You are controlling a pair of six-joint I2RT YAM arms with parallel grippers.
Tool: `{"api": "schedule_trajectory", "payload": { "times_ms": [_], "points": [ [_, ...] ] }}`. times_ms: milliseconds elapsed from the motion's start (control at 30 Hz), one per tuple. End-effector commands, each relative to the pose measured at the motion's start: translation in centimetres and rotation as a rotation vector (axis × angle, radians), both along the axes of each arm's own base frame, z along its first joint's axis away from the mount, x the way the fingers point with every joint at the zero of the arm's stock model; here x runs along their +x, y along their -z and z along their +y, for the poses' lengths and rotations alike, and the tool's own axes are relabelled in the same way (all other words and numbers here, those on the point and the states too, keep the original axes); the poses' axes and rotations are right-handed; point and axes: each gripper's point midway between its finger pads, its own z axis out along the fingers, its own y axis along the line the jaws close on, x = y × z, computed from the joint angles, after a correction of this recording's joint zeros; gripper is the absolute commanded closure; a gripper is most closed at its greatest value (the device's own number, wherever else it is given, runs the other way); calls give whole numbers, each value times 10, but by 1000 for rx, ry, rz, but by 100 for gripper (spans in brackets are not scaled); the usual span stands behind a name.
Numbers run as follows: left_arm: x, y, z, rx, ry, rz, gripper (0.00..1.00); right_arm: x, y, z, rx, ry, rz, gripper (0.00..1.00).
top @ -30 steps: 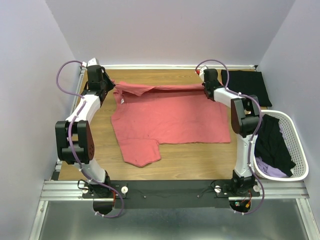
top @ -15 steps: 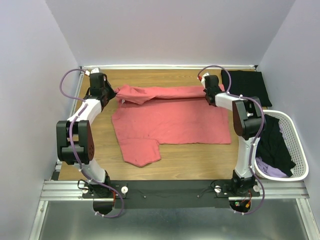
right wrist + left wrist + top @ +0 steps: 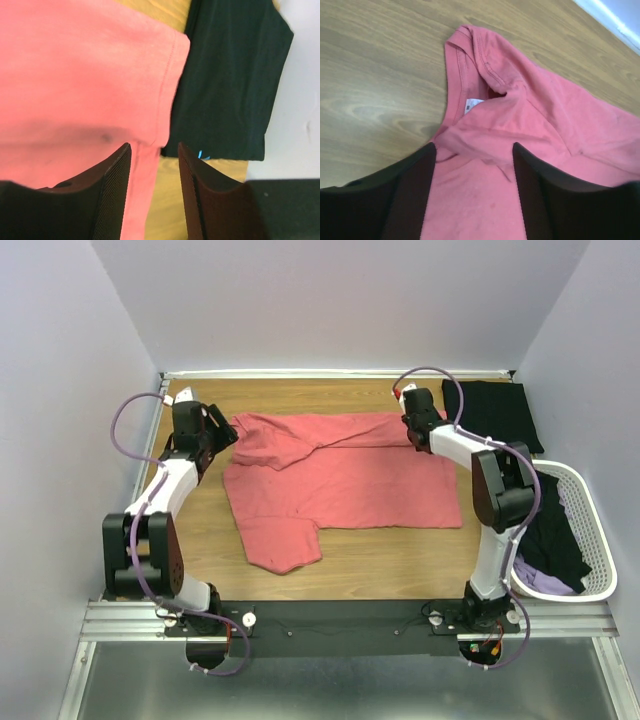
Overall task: Fold and stack the t-shirts
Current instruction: Fold the tshirt
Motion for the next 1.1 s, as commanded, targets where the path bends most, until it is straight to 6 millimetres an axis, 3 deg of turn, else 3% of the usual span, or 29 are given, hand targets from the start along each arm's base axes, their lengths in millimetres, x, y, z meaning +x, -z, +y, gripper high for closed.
{"api": "schedule_trajectory", "payload": {
  "times_ms": [0, 167, 200, 267, 333, 400, 433, 533, 733, 900, 1067],
  "points": [
    [-22, -19, 2, 13, -6, -59, 22, -25, -21, 23, 46, 13, 2, 49],
    [-42, -25, -6, 34, 24, -86, 22, -65, -27, 109, 294, -131, 88, 49],
    [-48, -23, -5, 37, 25, -77, 21, -82, -22, 148, 425, -197, 149, 49],
    [-55, -20, -18, 36, 61, -67, 21, -102, -22, 188, 559, -280, 216, 49],
    [-65, -14, -20, 37, 66, -61, 22, -137, -21, 245, 728, -390, 336, 49],
    [-72, -19, -18, 39, 56, -82, 21, -155, -9, 275, 788, -412, 415, 49],
    [-79, -13, -17, 43, 52, -67, 21, -174, -3, 297, 795, -463, 467, 49],
    [-89, -18, -6, 91, 17, -75, 21, -203, 18, 331, 765, -521, 542, 49],
    [-103, -36, 11, 166, -41, -111, 21, -237, 47, 358, 709, -564, 622, 49],
    [-109, -38, 13, 174, -50, -121, 21, -268, 72, 351, 641, -559, 713, 49],
    [-111, -38, 12, 174, -40, -126, 21, -333, 70, 341, 563, -619, 899, 49]
  ]
}}
